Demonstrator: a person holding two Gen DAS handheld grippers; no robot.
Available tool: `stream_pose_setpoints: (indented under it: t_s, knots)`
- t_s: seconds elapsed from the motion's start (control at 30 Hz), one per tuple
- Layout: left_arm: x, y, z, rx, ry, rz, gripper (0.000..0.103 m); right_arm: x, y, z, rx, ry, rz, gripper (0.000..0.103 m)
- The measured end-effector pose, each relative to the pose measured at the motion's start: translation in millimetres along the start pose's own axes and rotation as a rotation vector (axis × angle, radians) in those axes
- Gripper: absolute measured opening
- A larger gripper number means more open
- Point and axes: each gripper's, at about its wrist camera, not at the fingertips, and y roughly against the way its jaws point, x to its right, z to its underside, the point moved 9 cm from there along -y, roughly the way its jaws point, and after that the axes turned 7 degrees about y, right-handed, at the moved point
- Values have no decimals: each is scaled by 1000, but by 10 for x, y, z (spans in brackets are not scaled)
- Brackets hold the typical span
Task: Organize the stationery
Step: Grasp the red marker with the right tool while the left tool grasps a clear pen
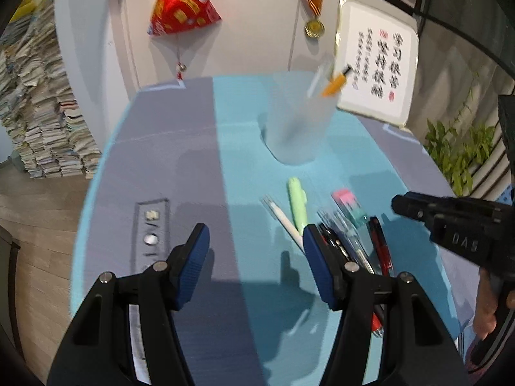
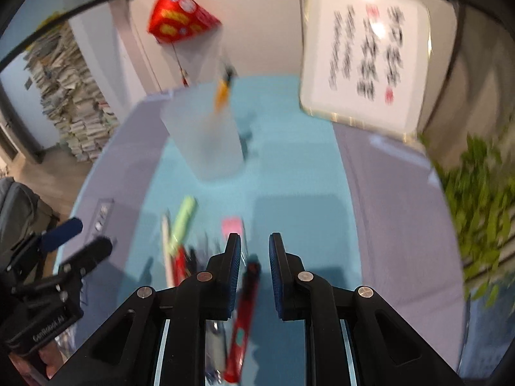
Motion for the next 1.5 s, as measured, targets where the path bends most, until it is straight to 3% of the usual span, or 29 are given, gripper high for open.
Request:
stream_pose_setpoints:
  t_s: [0.47, 0.7, 0.83, 1.03, 1.1, 1.13, 1.17, 1.23, 1.37, 1.5]
  knots:
    - [146, -430, 153, -122, 3, -28, 59, -65, -83, 184, -38, 18, -19, 17]
    - [103, -454, 146, -138, 38, -31, 61, -42, -64, 208, -35, 2, -23, 17]
    - [17, -461, 157, -150, 37, -93, 59, -46, -59, 214, -37, 1, -26, 17]
    - [26, -472, 146, -153, 31, -112, 58, -52, -61, 221, -37, 2, -28, 17]
    - [47, -491, 127, -156, 37, -112, 56, -63, -83, 224, -45, 4, -27, 17]
    - [71, -507, 96, -149, 40, -113, 45, -70, -100, 227, -50, 4, -24, 17]
    - [84, -516, 66, -140, 37, -113, 28, -70, -114, 232, -54, 2, -20, 17]
    - [117, -554, 16, -135, 32, -104, 17, -74, -154, 238, -65, -6, -16, 17]
    - [136, -555, 2, -153, 27, -50, 6, -74, -199, 259, -85, -8, -7, 17]
    - [131, -407, 42, -136, -1, -7, 6, -82, -249, 252, -99, -7, -1, 17]
